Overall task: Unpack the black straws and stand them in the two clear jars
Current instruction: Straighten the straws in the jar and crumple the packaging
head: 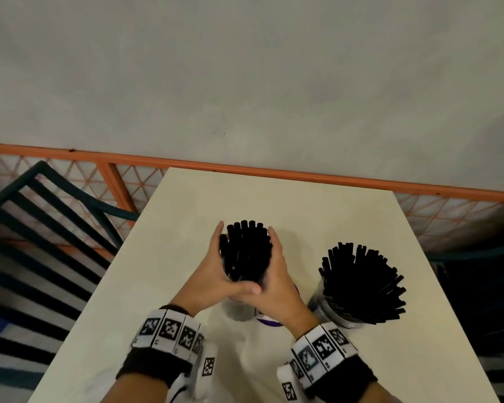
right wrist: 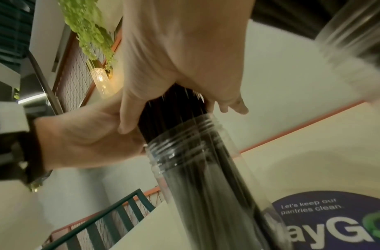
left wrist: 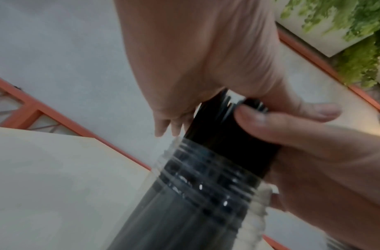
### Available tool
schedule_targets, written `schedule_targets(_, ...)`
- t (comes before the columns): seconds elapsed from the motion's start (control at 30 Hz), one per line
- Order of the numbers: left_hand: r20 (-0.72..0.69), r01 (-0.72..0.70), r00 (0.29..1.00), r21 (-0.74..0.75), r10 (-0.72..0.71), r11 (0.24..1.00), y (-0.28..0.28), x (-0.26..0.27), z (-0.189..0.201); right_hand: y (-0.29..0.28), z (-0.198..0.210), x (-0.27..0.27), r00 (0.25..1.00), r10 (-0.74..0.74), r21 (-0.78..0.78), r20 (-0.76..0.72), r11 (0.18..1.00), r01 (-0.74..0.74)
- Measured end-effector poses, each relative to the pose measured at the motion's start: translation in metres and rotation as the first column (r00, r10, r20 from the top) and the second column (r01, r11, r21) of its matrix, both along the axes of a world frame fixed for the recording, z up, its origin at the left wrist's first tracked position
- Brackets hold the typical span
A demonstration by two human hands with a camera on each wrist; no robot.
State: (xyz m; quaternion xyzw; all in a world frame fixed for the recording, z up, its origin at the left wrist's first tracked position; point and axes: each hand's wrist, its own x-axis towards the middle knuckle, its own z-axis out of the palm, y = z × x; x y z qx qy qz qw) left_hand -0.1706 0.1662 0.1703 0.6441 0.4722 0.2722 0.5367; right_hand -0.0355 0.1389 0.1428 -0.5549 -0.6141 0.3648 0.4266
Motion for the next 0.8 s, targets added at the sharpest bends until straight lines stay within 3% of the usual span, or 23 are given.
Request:
schedule_targets(0.13,0.12,-0.082,0.99,0.065,0.074,0.995,0.008,0.01,-0.01,0.013,-0.004,-0.01,0.995,-0.079,-0.026,-0.061,0.997,0.078)
schedule_targets(0.23,0.199,-0.14,0.973,0.096,0.119,0.985,0.006,0.006,-0.015,0.014,-0.005,-0.004,0.995,-0.015,-0.041,-0.099,0.999,0.011)
schedule_targets(0.5,0.069,0.011,0.997,0.111,-0.018,0.994,0.012,-0.026,-0.024,-0.004,-0.022,0.022,0.995,0.019,-0.151,-0.094,0.988,-0.034)
schedule_targets(0.6,0.089,0.049,0.994,0.099,-0.058,0.994,0.013,-0.014,-0.02,0.002,-0.015,0.01,0.993,0.041,-0.1,-0.107,0.994,-0.052)
schedule_targets(0.8,0.205,-0.105,0.977,0.218,0.059,0.97,0.01,0.006,-0.014,0.018,0.0,-0.005,0.995,-0.052,-0.046,-0.089,0.998,0.049)
